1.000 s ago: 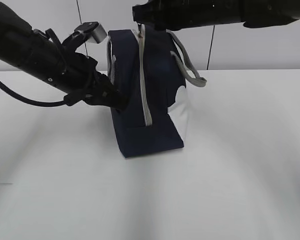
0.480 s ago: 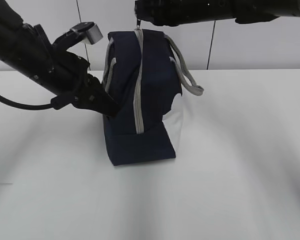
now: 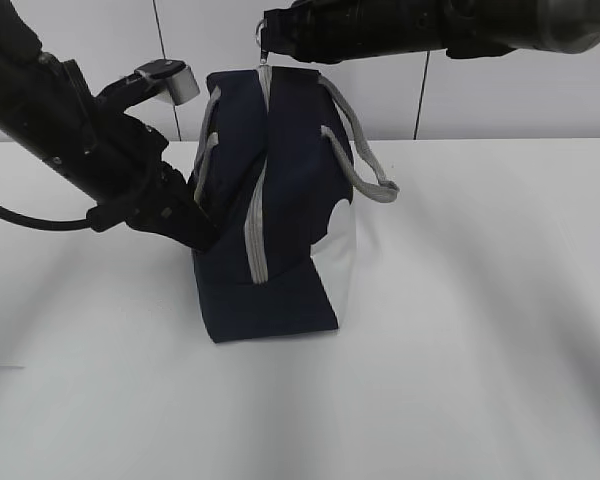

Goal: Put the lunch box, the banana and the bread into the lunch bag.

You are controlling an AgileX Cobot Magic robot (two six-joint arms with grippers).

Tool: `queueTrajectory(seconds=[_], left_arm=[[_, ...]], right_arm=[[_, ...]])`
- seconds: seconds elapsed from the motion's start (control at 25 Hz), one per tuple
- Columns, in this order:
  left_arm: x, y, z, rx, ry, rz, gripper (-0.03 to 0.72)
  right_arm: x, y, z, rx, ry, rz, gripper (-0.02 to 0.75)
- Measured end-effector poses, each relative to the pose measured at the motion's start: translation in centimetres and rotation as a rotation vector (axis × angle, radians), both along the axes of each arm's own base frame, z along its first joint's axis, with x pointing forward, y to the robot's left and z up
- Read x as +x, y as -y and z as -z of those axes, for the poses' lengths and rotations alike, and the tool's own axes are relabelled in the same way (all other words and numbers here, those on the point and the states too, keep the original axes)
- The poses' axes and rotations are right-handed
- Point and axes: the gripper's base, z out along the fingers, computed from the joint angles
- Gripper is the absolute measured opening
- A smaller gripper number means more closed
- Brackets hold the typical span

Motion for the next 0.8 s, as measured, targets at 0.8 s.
queueTrajectory(seconds=[0.8], left_arm=[[0.4, -2.1, 0.2, 0.094, -0.016, -0.062, -0.015]], right_arm=[[5.0, 3.0, 5.6, 0.159, -0.207, -0.058, 0.006]])
